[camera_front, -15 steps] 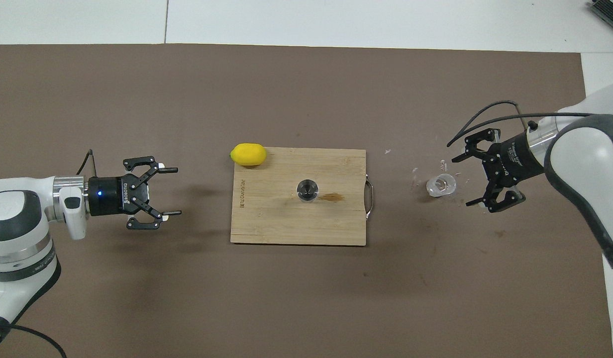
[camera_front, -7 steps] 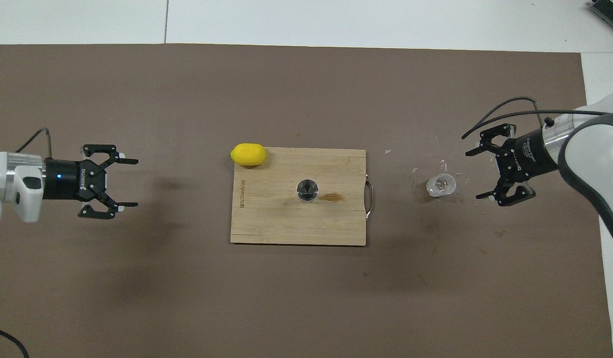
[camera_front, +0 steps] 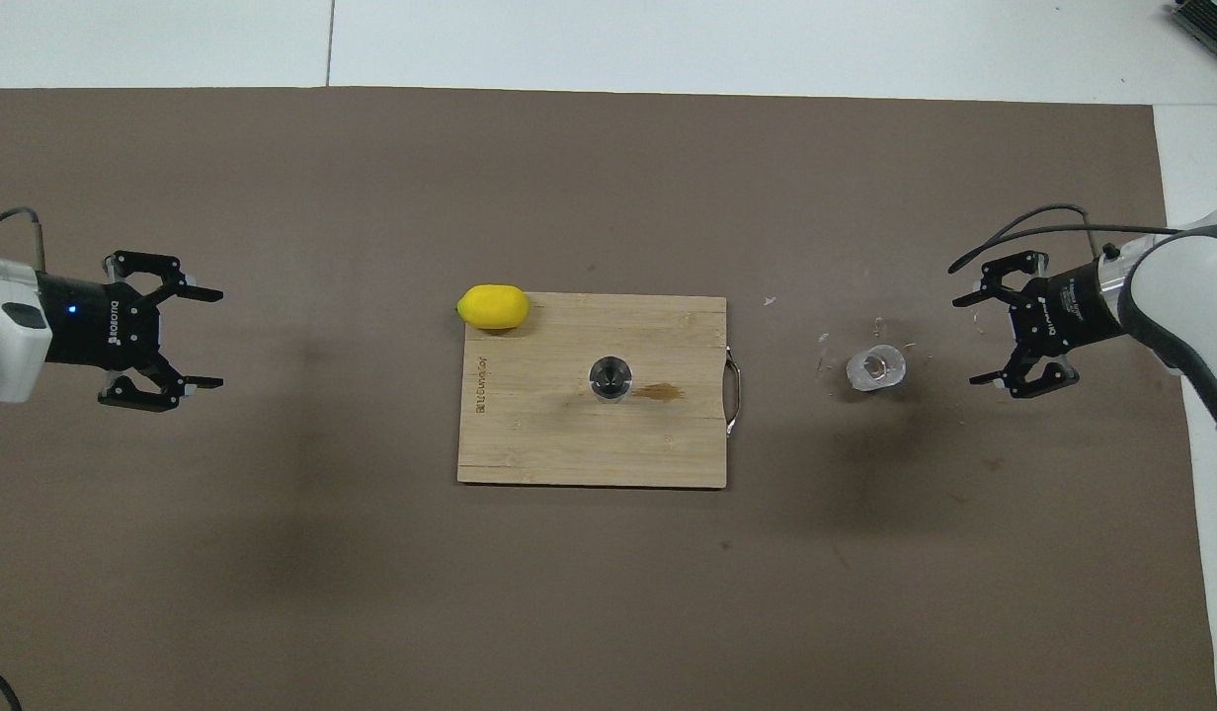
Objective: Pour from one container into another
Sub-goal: 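Withdraw the left gripper while the right gripper reaches the glass cup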
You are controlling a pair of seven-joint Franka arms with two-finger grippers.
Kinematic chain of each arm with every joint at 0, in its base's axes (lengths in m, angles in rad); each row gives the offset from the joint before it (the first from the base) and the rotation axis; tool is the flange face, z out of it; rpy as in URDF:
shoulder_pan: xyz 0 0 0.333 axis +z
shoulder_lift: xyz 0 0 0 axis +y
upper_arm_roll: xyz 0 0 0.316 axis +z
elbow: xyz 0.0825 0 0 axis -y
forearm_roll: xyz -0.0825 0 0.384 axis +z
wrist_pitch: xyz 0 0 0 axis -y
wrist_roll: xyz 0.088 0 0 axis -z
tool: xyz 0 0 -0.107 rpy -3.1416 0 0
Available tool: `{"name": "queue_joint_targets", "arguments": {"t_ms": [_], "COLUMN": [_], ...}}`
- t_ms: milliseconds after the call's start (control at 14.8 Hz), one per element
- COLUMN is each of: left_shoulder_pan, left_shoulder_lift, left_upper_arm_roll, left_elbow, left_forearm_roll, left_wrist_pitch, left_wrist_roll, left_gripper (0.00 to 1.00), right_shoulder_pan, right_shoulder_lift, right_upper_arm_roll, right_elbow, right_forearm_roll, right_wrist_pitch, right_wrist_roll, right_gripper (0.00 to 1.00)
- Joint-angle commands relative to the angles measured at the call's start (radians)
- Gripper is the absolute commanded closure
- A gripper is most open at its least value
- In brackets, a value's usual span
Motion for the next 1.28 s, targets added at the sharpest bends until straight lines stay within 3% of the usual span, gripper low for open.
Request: {"name": "queue_joint_targets", "arguments": {"t_ms": [0, 337, 674, 944, 1079, 1147, 1214], "left_shoulder_pan": [-0.014, -0.012, -0.029, -0.012, -0.008, -0.008, -0.011], "left_shoulder_lift": [-0.013, -0.011, 0.001, -0.001, -0.007, -0.010, -0.010], "left_upper_arm_roll": [0.005, 0.002, 0.002, 0.003, 0.006, 0.006, 0.006], "left_elbow": [0.028, 0.091, 0.130, 0.131, 0.137, 0.137, 0.142], "left_forearm_roll": [0.092, 0.167, 0.162, 0.167, 0.167, 0.169, 0.169], "left_wrist_pitch": [0.003, -0.011, -0.003, 0.006, 0.021, 0.047, 0.061], "left_wrist_roll": [-0.118, -0.303, -0.779, -0.799, -0.828, -0.865, -0.911], "left_gripper": [0.00, 0.00, 0.00, 0.00, 0.00, 0.00, 0.00], "right_shoulder_pan": [-0.012, -0.018, 0.010, 0.036, 0.050, 0.054, 0.054], "right_shoulder_lift": [0.032, 0.072, 0.059, 0.059, 0.059, 0.059, 0.057], "right_upper_arm_roll": [0.011, 0.011, 0.011, 0.011, 0.011, 0.013, 0.013], "right_elbow": [-0.033, -0.072, -0.132, -0.133, -0.133, -0.133, -0.133], "right_forearm_roll": [0.064, 0.141, 0.213, 0.236, 0.237, 0.237, 0.237], "right_wrist_pitch": [0.019, 0.051, 0.103, 0.112, 0.114, 0.114, 0.112], "right_wrist_roll": [-0.106, -0.231, -0.231, -0.237, -0.237, -0.239, -0.249], "right_gripper": [0.01, 0.01, 0.01, 0.02, 0.11, 0.25, 0.46]}}
